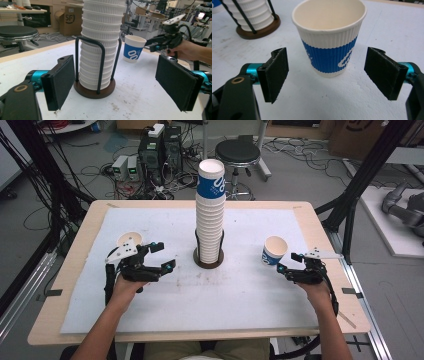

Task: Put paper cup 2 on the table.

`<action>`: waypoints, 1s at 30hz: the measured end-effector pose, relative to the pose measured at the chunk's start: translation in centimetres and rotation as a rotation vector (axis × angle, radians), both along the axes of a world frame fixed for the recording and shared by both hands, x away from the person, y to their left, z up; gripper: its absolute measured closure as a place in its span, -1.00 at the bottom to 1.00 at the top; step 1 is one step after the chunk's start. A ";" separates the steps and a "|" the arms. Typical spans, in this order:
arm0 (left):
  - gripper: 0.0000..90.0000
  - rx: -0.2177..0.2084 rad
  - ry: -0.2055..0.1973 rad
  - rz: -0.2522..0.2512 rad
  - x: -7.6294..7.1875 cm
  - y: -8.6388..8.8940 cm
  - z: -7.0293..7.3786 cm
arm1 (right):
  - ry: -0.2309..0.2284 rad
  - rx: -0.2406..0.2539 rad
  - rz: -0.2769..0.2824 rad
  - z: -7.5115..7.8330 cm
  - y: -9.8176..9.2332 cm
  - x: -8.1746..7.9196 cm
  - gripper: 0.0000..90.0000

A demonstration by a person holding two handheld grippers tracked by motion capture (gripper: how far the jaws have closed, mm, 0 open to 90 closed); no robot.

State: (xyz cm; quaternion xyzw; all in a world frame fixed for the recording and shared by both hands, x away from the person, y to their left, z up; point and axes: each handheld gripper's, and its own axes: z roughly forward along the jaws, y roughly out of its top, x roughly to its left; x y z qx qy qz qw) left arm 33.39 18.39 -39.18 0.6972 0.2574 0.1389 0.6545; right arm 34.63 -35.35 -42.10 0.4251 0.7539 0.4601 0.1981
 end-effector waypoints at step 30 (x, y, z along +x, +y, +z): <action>-0.64 -0.022 -0.052 0.016 -0.9 0.5 1.8 | -0.187 0.068 0.145 6.5 3.8 -4.5 -0.55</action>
